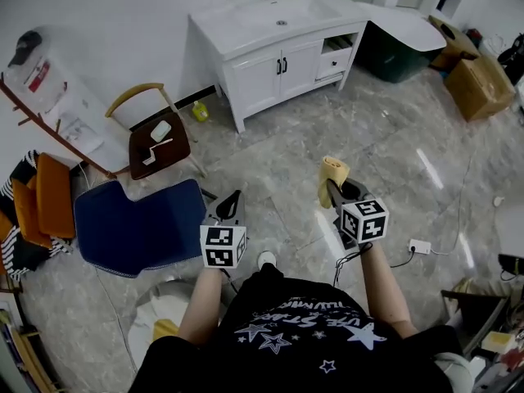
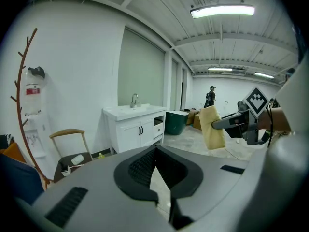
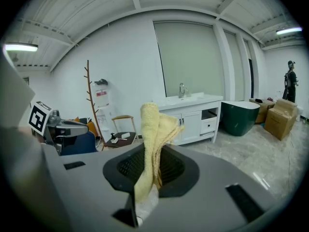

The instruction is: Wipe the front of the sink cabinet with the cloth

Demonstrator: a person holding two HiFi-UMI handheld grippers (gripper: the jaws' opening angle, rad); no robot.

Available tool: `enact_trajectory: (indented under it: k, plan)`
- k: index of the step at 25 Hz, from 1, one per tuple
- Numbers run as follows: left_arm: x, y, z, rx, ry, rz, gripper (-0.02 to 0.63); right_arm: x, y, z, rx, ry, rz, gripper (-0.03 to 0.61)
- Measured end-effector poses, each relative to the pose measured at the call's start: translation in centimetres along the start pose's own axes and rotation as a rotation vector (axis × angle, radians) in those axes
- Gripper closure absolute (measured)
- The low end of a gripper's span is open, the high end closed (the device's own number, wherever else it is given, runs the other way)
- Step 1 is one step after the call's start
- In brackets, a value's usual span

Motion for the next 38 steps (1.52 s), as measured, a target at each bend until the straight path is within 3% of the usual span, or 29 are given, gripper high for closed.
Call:
enact_trajectory:
  k: [4, 9, 15, 23, 31, 38]
  plan:
    - [1.2, -1.7, 4.6, -0.006, 0.018, -0.018, 0.598, 4.0, -2.6, 1.4, 0.032, 0.027, 0.001, 0.514]
    - [2.7, -0.8, 8.8, -0.044, 0.005, 0.030, 0.598, 8.1, -4.2, 2.7, 0.006, 0.025, 0.023, 0.514]
    - [6.3, -0.9, 11.5, -0.079, -0.012, 0.049, 0.598, 13.9, -5.7, 1.0, 0.006, 0.010, 0.051, 0.512]
    - [16.0, -3.8, 15.9, -0.128, -0.139, 0.073, 0.598, 29.6, -10.7, -4.6, -0.026, -0.093, 0.070, 0.512]
    - [29.6, -9.0, 20.0, -0.196, -0.250, 0.038, 0.598, 47.0, -15.6, -11.0, -0.160, -0.188, 0.088, 0.512]
    - [35.8, -8.2, 25.8, -0.272, -0.414, 0.001, 0.598, 59.0, -15.4, -9.2, -0.270, -0.308, 0.072, 0.512]
Point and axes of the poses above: the fingertips, and each gripper's own axes: x forward along the fingers, z to its left, y out of its underside, the point moved 7 cm from there along -x, backward along the fingers, and after that the axes turned 13 degrees about y, right-handed, at the moved point
